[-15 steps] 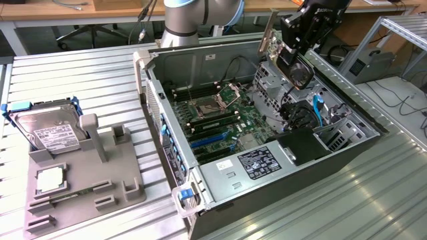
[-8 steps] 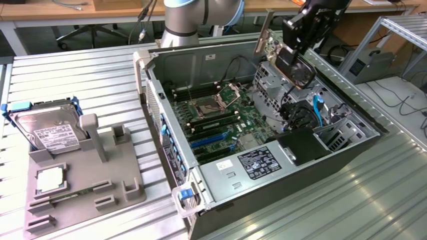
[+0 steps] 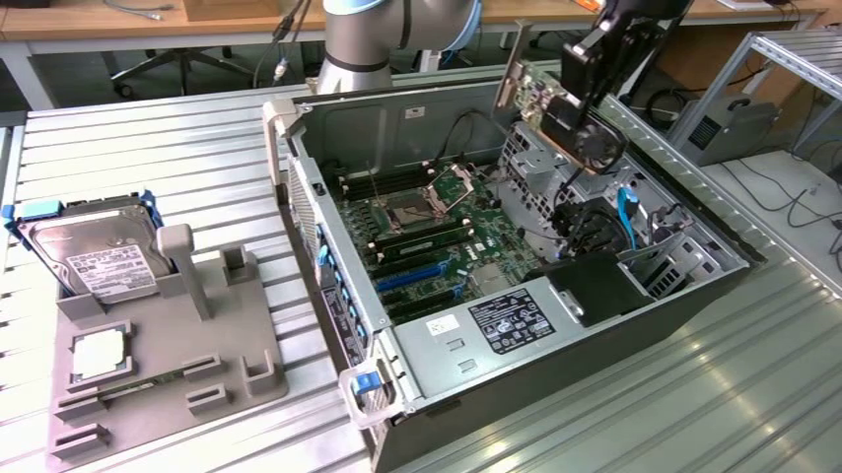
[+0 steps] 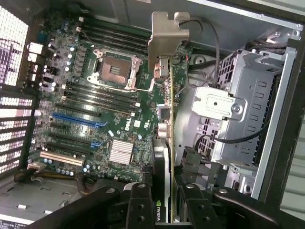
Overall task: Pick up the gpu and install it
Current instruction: 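Insert the gpu into the slot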
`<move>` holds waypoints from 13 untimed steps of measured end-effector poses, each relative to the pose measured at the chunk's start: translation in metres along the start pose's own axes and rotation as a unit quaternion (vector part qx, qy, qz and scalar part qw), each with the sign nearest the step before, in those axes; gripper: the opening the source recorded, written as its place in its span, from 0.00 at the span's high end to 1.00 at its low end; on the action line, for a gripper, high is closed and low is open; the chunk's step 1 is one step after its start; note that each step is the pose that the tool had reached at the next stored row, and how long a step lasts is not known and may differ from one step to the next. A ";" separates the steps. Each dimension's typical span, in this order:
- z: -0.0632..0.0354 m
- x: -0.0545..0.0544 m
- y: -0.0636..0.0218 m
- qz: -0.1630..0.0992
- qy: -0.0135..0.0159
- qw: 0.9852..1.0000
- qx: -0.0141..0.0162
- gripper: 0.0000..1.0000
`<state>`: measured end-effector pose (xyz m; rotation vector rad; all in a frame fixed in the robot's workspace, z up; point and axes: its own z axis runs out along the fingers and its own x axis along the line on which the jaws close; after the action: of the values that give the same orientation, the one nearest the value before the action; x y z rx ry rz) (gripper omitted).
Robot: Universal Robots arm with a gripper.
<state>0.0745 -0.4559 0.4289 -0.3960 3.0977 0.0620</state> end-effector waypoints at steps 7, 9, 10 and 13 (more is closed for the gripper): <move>0.0000 0.000 0.0000 -0.055 0.003 0.998 0.002 0.73; 0.0000 0.000 0.0000 -0.073 0.004 0.997 0.002 0.73; 0.0000 0.000 0.0000 -0.081 0.004 0.997 0.003 0.73; 0.0000 0.000 0.0000 -0.108 0.006 0.994 0.004 0.73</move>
<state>0.0744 -0.4559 0.4290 -0.7287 3.0432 0.0449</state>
